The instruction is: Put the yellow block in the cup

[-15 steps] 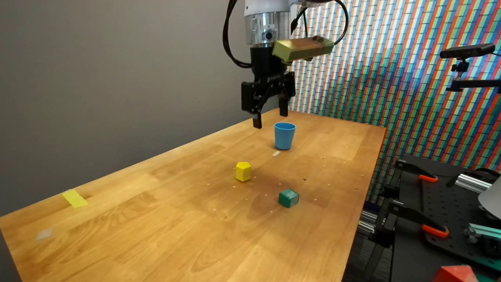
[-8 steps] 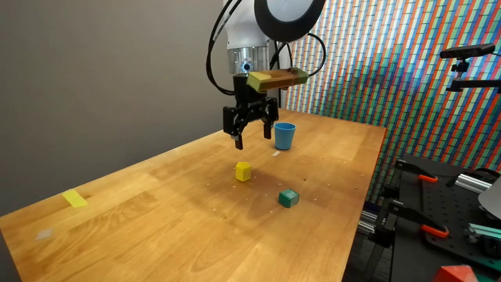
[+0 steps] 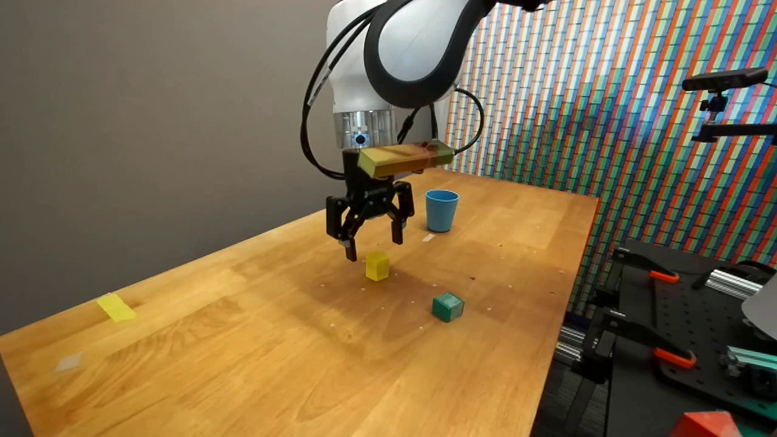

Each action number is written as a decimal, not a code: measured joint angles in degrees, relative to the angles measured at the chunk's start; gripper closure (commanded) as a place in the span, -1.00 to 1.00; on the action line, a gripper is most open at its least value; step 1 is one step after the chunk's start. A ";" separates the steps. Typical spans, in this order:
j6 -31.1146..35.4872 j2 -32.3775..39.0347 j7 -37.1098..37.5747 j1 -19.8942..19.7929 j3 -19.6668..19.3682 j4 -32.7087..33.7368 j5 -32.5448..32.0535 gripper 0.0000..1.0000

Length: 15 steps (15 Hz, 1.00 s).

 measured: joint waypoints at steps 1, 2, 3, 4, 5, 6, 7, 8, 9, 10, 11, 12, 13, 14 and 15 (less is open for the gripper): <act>0.37 0.84 0.06 0.90 -0.89 0.45 -0.21 -1.00; 0.77 1.68 0.14 1.89 -1.86 0.91 -0.52 -1.00; 1.07 2.48 0.30 2.88 -2.86 1.37 -1.09 -1.00; 1.47 3.26 0.58 3.86 -3.84 1.85 -1.68 -1.00; 1.86 4.03 0.98 4.81 -4.81 2.31 -2.61 -0.99; 2.03 4.78 1.44 5.72 -5.75 2.82 -3.51 -0.50; 2.19 5.53 2.01 6.69 -6.76 3.33 -4.72 -0.46; 2.33 6.20 2.66 7.53 -7.64 3.78 -5.79 -0.31; 2.42 6.87 3.27 8.28 -8.47 4.27 -6.67 -0.12; 2.49 7.46 3.81 8.85 -9.14 4.75 -7.40 0.03; 2.50 7.97 4.09 9.24 -9.62 5.17 -7.74 0.16; 2.49 8.20 4.12 9.36 -9.70 5.62 -7.74 0.34; 2.31 8.19 4.14 9.40 -9.70 5.92 -7.74 0.47; 1.95 8.15 4.18 9.47 -9.87 6.23 -7.86 0.61; 1.60 8.02 4.23 9.49 -10.13 6.39 -7.91 0.61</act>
